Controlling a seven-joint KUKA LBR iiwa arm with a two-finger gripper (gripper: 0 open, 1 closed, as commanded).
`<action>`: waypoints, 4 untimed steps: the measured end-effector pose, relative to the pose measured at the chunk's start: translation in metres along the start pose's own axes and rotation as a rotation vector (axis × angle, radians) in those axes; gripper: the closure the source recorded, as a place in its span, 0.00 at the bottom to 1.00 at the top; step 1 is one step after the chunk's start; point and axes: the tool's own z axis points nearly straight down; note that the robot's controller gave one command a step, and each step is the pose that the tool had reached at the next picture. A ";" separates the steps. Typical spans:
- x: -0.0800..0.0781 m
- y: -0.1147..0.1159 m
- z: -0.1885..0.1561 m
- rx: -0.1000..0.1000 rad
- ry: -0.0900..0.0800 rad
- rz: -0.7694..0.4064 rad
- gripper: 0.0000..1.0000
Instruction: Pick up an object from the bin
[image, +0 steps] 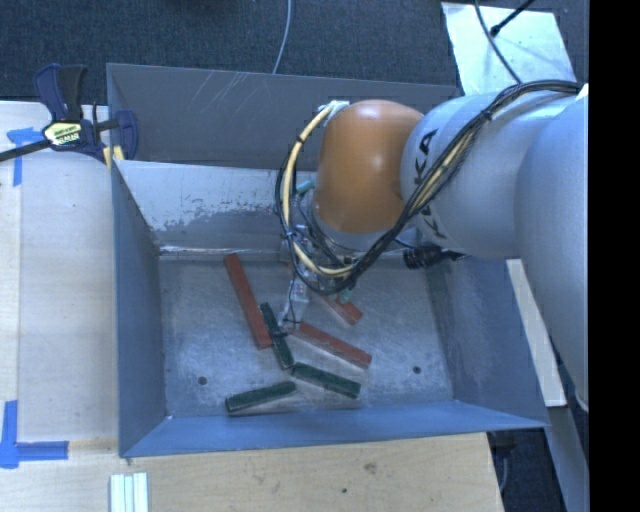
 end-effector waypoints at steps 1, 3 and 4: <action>0.031 -0.027 0.004 0.001 0.004 -0.064 0.00; 0.037 -0.022 0.074 0.001 0.004 0.176 0.00; 0.038 -0.020 0.072 -0.001 -0.001 0.380 1.00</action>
Offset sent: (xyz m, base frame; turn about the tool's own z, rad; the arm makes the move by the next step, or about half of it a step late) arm -0.0148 -0.0136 -0.0227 0.2422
